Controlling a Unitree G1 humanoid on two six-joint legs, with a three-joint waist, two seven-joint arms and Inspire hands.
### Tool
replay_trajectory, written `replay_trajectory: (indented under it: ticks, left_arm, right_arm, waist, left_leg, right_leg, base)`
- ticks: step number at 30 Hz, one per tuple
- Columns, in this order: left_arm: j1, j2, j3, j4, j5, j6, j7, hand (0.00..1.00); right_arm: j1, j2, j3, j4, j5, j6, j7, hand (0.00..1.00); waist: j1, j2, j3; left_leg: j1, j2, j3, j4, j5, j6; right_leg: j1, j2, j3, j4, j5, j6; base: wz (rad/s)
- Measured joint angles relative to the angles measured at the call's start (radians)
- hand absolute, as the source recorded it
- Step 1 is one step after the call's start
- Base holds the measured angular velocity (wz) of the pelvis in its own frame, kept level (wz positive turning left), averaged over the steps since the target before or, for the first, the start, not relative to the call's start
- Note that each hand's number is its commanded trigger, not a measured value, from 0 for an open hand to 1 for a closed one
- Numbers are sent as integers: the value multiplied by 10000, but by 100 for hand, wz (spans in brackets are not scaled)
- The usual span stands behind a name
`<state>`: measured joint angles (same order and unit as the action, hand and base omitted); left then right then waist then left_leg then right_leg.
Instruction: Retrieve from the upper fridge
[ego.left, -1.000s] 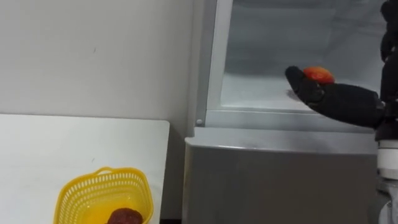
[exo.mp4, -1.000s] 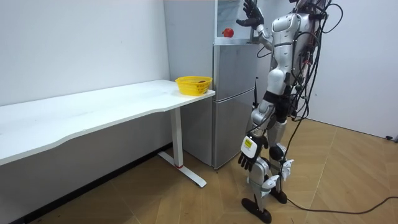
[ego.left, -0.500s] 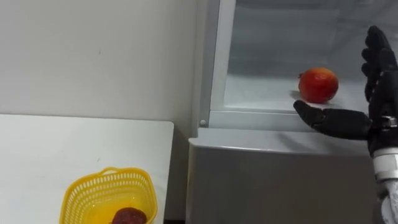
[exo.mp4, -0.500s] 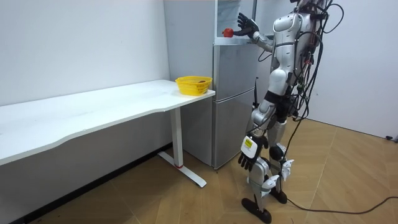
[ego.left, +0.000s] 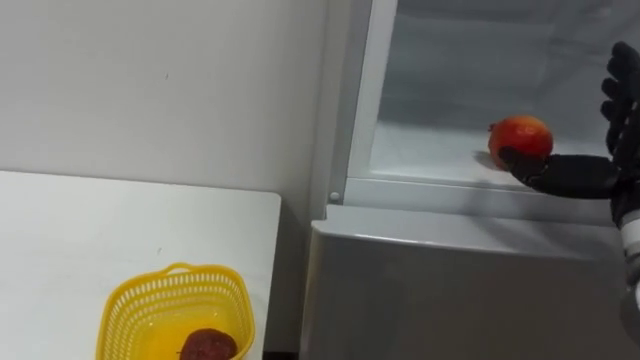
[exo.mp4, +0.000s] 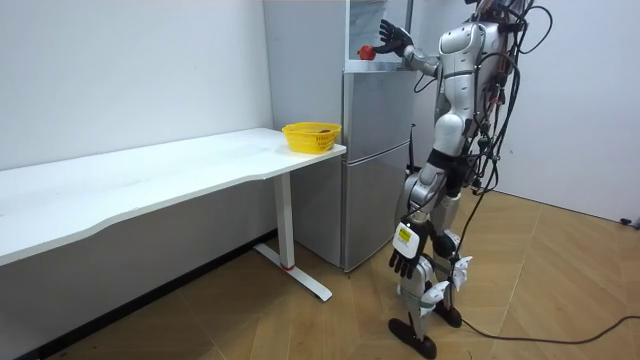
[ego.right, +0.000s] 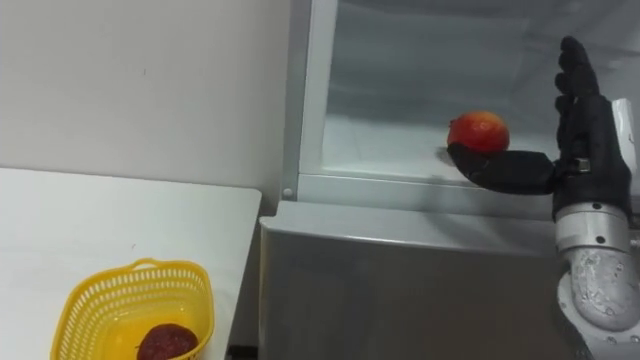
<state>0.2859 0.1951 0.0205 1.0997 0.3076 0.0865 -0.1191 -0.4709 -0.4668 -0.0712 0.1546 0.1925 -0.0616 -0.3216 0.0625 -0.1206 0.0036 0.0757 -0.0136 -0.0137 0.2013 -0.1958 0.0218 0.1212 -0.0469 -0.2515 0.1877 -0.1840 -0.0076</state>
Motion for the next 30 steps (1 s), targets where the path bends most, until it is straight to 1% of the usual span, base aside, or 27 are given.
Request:
replay_trajectory:
  ticks: [2, 4, 6, 8, 13, 16, 18, 21, 22, 24, 26, 30]
  left_arm:
    - [4, 13, 72, -4, -2, 43, -11, 0]
    - [6, 27, 148, -32, -7, 88, -12, 0]
    - [3, 90, 156, -69, -7, 118, -13, 0]
    - [3, 103, 168, -139, -6, 173, -12, 0]
    - [-6, 120, 159, -219, -7, 174, -19, 0]
    - [-5, 144, 152, -231, -15, 176, -15, 0]
    - [11, 176, 156, -245, -11, 210, -8, 0]
    - [45, 209, 162, -346, -10, 366, -12, 0]
    - [69, 216, 163, -390, -9, 386, -14, 0]
    - [161, 246, 163, -570, -2, 390, -13, 0]
    - [163, 250, 162, -617, -4, 387, -9, 0]
    - [210, 249, 175, -642, 6, 400, -16, 0]
  right_arm:
    - [-29, -37, 0, 82, 52, 20, 77, 0]
    - [-213, -102, 0, 404, 236, 160, 143, 0]
    - [-358, -173, -3, 707, 479, 343, 179, 0]
    - [-359, -187, -5, 709, 522, 411, 225, 0]
    - [-360, -202, -1, 761, 540, 415, 525, 0]
    - [-361, -294, 100, 1071, 541, 418, 574, 0]
    - [-361, -323, 118, 1187, 538, 668, 640, 0]
    - [-361, -405, 117, 1198, 544, 774, 642, 0]
    - [-361, -417, 117, 1205, 545, 775, 647, 0]
    - [-362, -512, 118, 1430, 680, 775, 765, 0]
    - [-361, -565, 118, 1634, 743, 787, 792, 0]
    - [-372, -565, 118, 1956, 769, 791, 866, 0]
  waist:
    - [-1, -23, -15]
    - [-6, -53, -36]
    - [-24, -108, -76]
    - [-25, -124, -88]
    - [-24, -112, -80]
    - [13, -122, -63]
    - [62, -158, -25]
    - [55, -222, -3]
    - [56, -235, -10]
    - [200, -267, -32]
    - [263, -287, -47]
    - [306, -266, -32]
  left_leg:
    - [-22, 0, -2, 7, 0, 0]
    - [-34, -3, -3, 20, 0, 0]
    - [-112, -4, -15, 42, 0, 0]
    - [-129, -5, -16, 42, 0, 0]
    - [-75, -6, -48, 38, 0, 1]
    - [-3, 0, -52, 23, 0, 0]
    - [-41, 1, -54, 12, -1, -1]
    - [-121, -2, -72, 38, -3, -3]
    - [-122, -1, -72, 42, -2, -3]
    - [-103, 5, -66, 50, -2, -3]
    - [-90, 4, -70, 50, -2, -3]
    - [-81, 6, -73, 50, -3, -3]
  right_leg:
    - [-25, -8, -26, 2, 0, 0]
    - [-42, -12, -35, 4, 0, 0]
    - [-60, -12, -43, 4, 0, 0]
    - [-77, -12, -44, 5, 0, -1]
    - [-2, -16, -122, -5, 0, 0]
    - [23, -17, -141, -2, -1, 0]
    - [22, -17, -156, 0, -2, 2]
    - [-19, -19, -213, -14, -1, 2]
    - [-18, -18, -220, -16, -1, 2]
    - [-1, -17, -236, -14, -1, 2]
    - [13, -18, -236, -13, -1, 1]
    - [23, -19, -233, -15, -1, 1]
  base:
    - [0]
    - [0]
    - [0]
    - [0]
    - [2]
    - [0]
    - [0]
    - [2]
    - [0]
    - [0]
    - [0]
    - [0]
